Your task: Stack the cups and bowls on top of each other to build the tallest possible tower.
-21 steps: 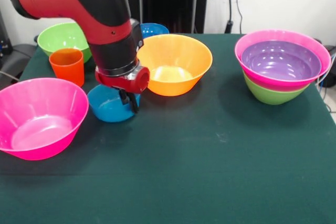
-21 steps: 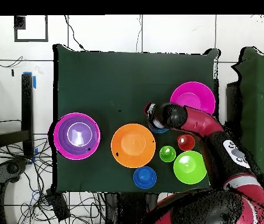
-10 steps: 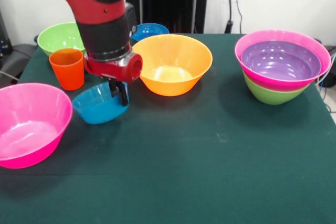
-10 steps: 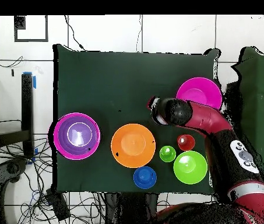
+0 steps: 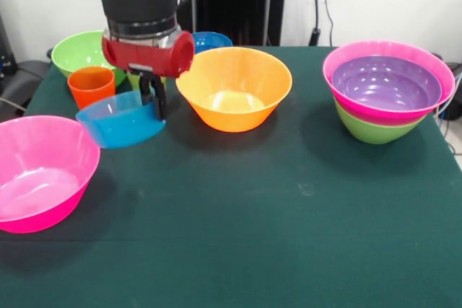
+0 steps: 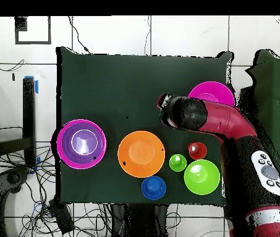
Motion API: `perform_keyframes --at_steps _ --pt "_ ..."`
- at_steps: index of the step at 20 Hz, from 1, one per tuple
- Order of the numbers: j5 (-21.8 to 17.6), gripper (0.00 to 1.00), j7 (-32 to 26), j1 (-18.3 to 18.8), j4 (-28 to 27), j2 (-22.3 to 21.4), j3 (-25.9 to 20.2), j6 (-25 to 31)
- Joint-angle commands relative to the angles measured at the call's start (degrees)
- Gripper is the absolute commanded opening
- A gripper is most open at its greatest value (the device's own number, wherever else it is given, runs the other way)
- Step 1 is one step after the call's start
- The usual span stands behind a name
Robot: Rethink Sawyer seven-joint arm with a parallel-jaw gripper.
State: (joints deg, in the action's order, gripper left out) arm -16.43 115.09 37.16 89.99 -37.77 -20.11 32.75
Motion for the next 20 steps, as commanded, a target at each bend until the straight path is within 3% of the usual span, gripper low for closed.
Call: perform_keyframes --at_steps 1,14,20 --pt "-0.8 0.00 -6.7 -2.6 4.6 -3.3 -4.8 7.4" --pt "3.1 0.00 -0.4 -4.8 9.2 -7.3 -4.4 9.3" --pt "7.0 0.00 4.9 -7.3 12.9 -8.5 -3.2 7.6"
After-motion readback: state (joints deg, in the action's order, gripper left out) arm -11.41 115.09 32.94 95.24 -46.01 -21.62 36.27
